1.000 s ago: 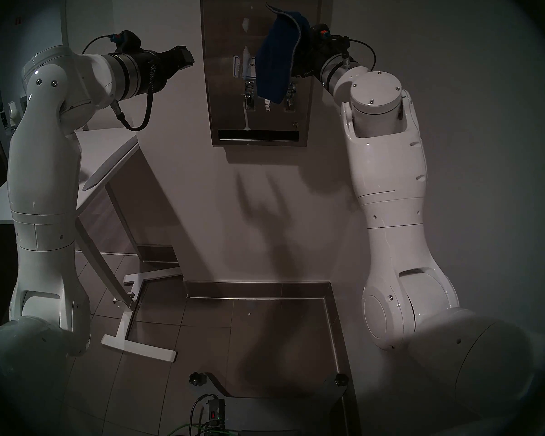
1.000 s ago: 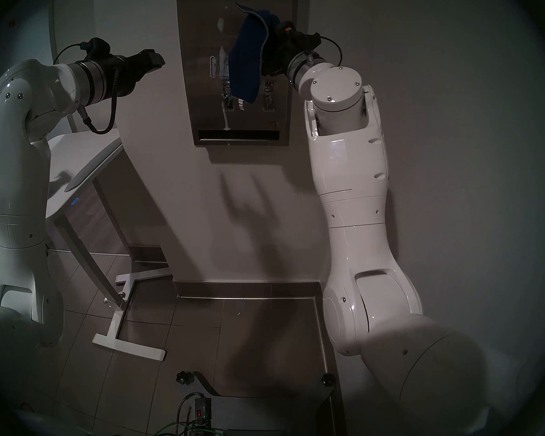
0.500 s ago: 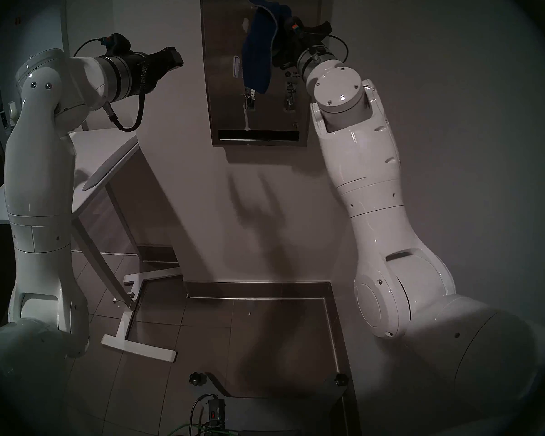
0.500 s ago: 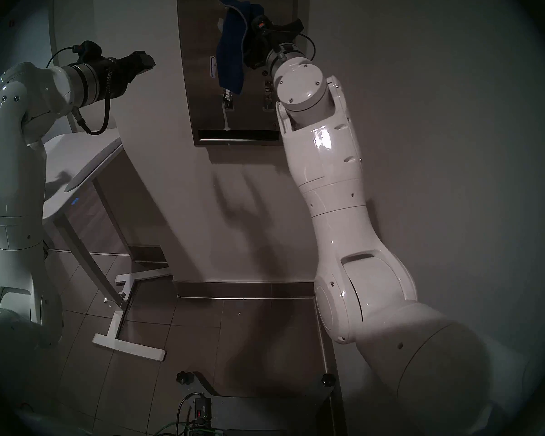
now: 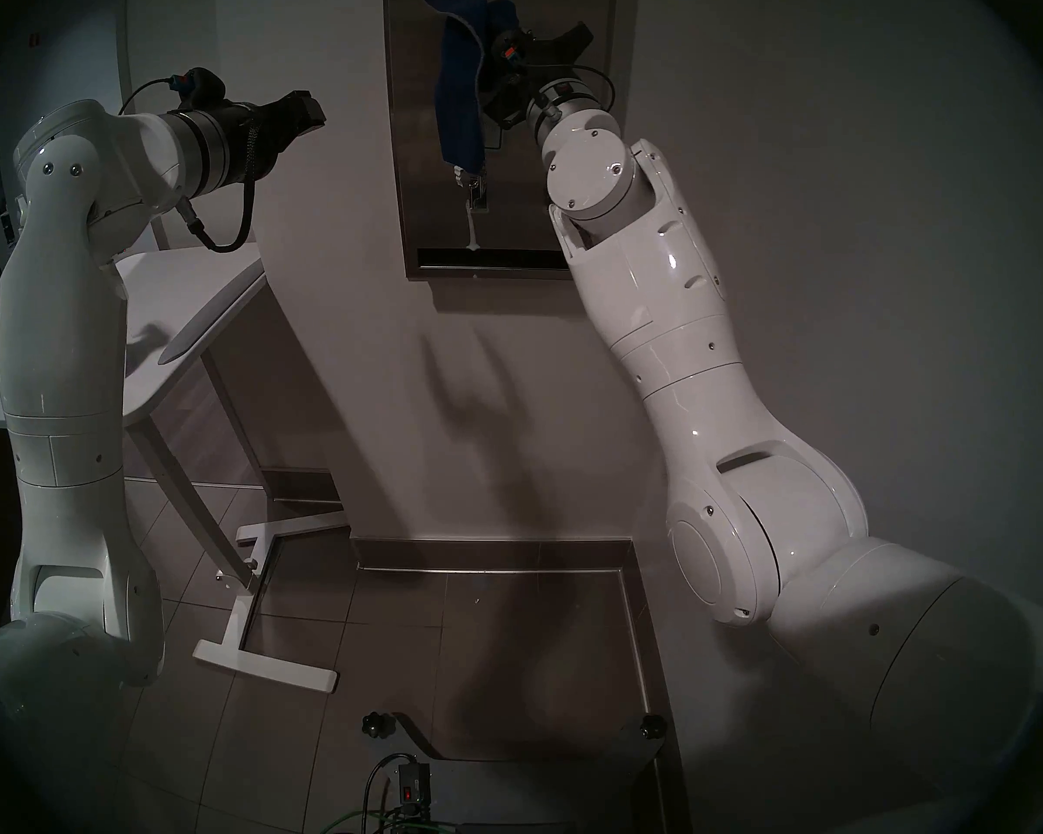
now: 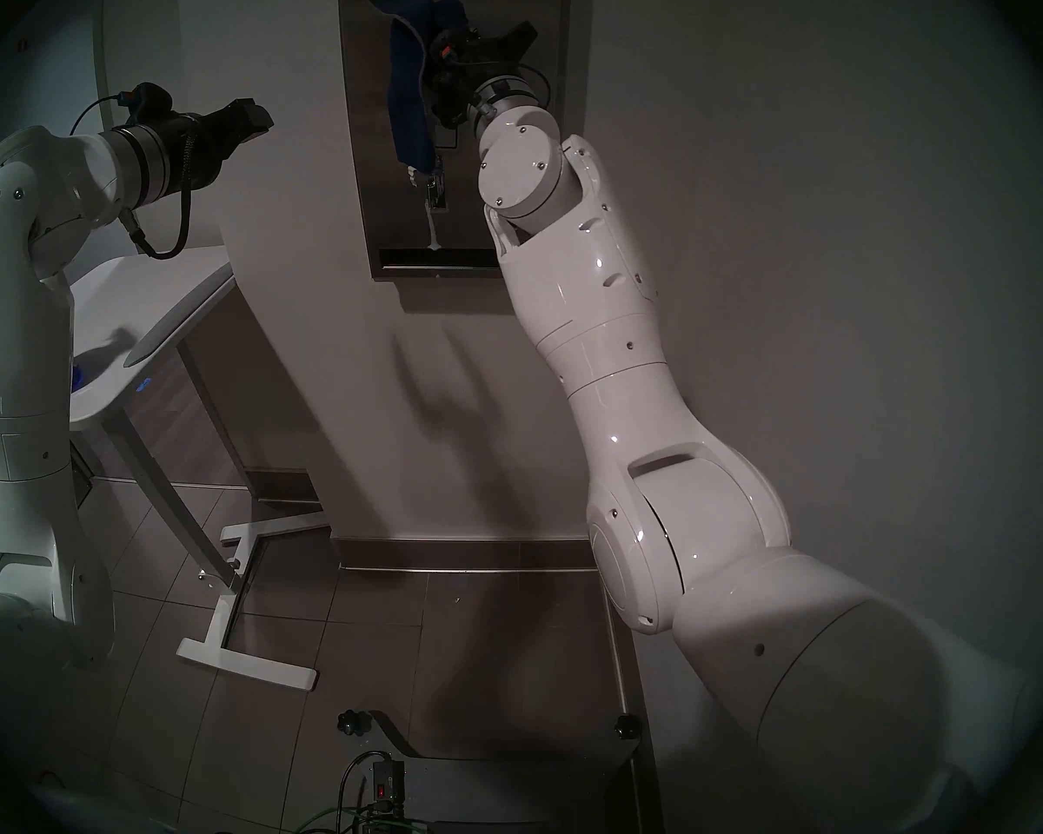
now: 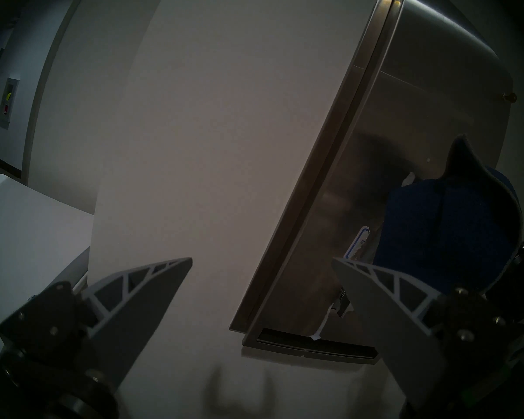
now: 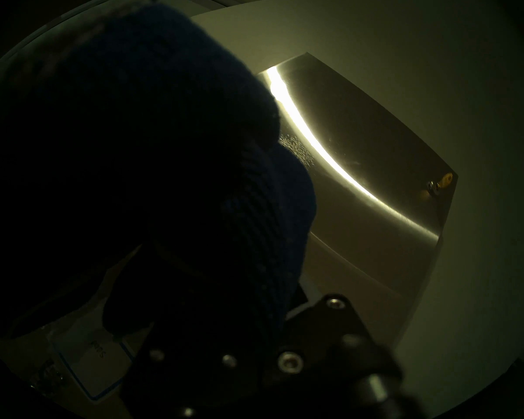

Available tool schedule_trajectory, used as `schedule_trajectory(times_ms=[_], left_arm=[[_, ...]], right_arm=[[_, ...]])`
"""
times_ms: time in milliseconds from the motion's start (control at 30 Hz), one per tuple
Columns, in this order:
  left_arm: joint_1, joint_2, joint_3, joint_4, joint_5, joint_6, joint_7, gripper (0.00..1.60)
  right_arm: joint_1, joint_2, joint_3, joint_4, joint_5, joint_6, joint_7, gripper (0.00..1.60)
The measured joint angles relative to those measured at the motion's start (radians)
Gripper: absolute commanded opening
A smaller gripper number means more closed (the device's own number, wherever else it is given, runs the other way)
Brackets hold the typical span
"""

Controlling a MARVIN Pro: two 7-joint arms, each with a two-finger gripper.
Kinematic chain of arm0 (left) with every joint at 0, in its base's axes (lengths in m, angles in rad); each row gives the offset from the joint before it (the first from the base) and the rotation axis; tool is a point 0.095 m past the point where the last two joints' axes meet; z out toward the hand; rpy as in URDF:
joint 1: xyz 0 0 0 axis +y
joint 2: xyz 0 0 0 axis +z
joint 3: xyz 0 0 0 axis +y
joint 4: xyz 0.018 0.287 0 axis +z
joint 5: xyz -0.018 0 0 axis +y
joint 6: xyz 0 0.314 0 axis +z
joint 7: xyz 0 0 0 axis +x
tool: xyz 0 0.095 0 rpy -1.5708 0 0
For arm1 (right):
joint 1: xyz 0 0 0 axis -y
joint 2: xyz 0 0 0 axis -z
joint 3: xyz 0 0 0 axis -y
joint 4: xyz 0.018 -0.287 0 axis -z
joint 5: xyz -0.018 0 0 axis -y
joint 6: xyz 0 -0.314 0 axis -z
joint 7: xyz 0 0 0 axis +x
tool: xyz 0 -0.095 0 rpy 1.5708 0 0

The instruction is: Pick up the cloth and wipe the surface

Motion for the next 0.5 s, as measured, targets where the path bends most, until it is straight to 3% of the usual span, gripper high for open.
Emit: schedule_trajectory(times_ms=[500], left_arm=[[0.018, 0.012, -0.033, 0.002, 0.006, 0.000, -0.002, 1.60]], right_arm=[[0.086, -0.022, -0.052, 0.160, -0.119, -0.058, -0.072, 0.00]])
